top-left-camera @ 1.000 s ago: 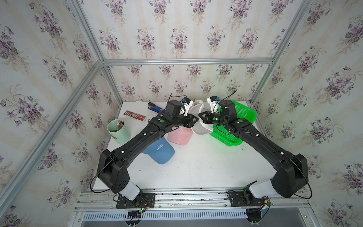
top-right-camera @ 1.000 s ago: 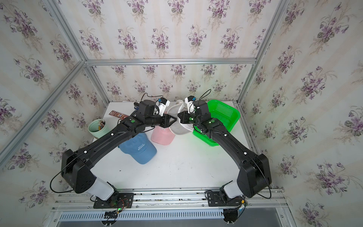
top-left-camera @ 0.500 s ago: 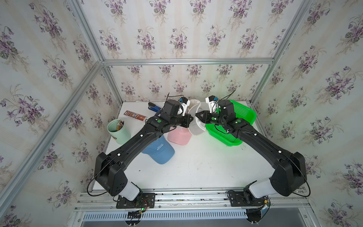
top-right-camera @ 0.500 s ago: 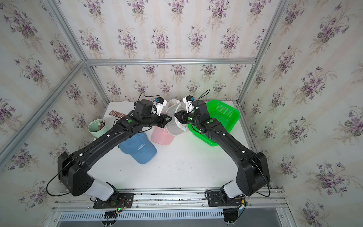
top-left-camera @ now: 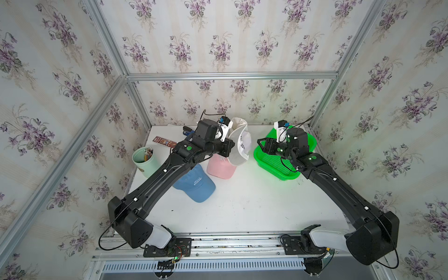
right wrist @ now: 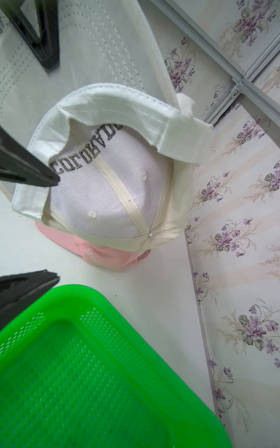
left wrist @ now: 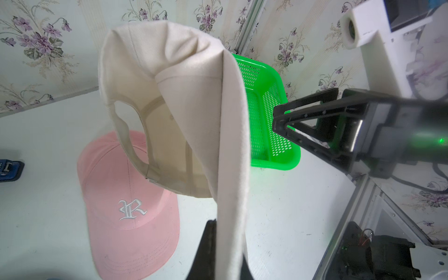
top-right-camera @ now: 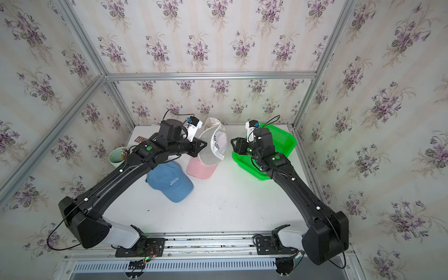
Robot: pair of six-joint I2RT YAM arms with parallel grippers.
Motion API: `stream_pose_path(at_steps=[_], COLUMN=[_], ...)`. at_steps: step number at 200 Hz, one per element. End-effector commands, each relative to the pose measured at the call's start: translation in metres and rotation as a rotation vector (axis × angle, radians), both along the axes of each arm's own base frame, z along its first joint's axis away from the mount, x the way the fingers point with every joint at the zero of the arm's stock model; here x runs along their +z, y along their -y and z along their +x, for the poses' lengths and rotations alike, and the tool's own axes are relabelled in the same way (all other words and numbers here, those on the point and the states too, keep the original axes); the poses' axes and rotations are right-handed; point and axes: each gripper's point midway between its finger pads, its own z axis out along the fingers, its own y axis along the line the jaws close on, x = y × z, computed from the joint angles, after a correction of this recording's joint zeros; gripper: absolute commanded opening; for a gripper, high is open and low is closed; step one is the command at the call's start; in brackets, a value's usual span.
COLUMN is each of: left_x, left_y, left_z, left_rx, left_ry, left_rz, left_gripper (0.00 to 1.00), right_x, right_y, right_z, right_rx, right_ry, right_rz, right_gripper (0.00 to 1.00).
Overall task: Turn the baseball cap inside out
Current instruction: Turn over the baseball cap.
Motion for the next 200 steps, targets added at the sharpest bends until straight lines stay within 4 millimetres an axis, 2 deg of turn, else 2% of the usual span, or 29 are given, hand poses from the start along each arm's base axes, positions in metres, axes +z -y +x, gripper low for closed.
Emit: stream_pose_path(at_steps=[1, 12, 26, 44, 67, 83, 87, 113, 141, 153, 167, 192, 200], left_x=[0.01, 0.015, 0.022, 0.026, 0.032, 0.028, 0.035, 0.029, 0.05, 0.056, 0.057, 0.046, 0.041], left_y=[0.007, 0.008, 0.009, 0.009, 0.006, -0.002, -0.008, -0.027, -0.037, -0.039, -0.042, -0.051, -0.056], left_z=[-0.02, -0.033, -0.051, -0.073, -0.107, -0.131, -0.14, -0.154, -0.178, -0.176, -0.171, -0.16, -0.151], left_rx=[-0.16, -0.244, -0.343, -0.472, -0.654, -0.78, -0.792, -0.834, -0.924, -0.923, -0.909, -0.854, -0.805], left_ry=[0.049, 0.064, 0.085, 0.104, 0.122, 0.135, 0.17, 0.208, 0.257, 0.26, 0.255, 0.245, 0.247], left_rz=[0.018, 0.018, 0.022, 0.043, 0.06, 0.093, 0.108, 0.208, 0.144, 0.112, 0.107, 0.188, 0.238], left_gripper=[0.0, 0.0, 0.0, 0.0, 0.0, 0.0, 0.0, 0.0, 0.03, 0.05, 0.05, 0.05, 0.05], right_x=[-0.01, -0.013, -0.021, -0.032, -0.043, -0.042, -0.04, -0.028, -0.01, -0.002, 0.002, 0.007, 0.007], right_y=[0.009, 0.012, 0.025, 0.046, 0.059, 0.048, 0.044, 0.023, -0.006, -0.015, -0.019, -0.021, -0.02], right_z=[-0.002, -0.004, -0.006, -0.006, -0.005, -0.012, -0.015, -0.039, -0.075, -0.089, -0.094, -0.101, -0.097], right_rx=[-0.003, 0.01, -0.003, -0.036, -0.033, 0.081, 0.116, 0.323, 0.602, 0.714, 0.783, 0.846, 0.832], right_ry=[-0.006, -0.005, 0.003, -0.01, -0.014, 0.031, 0.048, 0.207, 0.39, 0.432, 0.447, 0.478, 0.473], right_rz=[-0.046, -0.038, -0.03, -0.006, -0.03, -0.042, -0.044, -0.041, 0.062, 0.109, 0.125, 0.101, 0.086], right_gripper=[0.52, 0.45, 0.45, 0.5, 0.57, 0.58, 0.58, 0.6, 0.6, 0.6, 0.59, 0.6, 0.6])
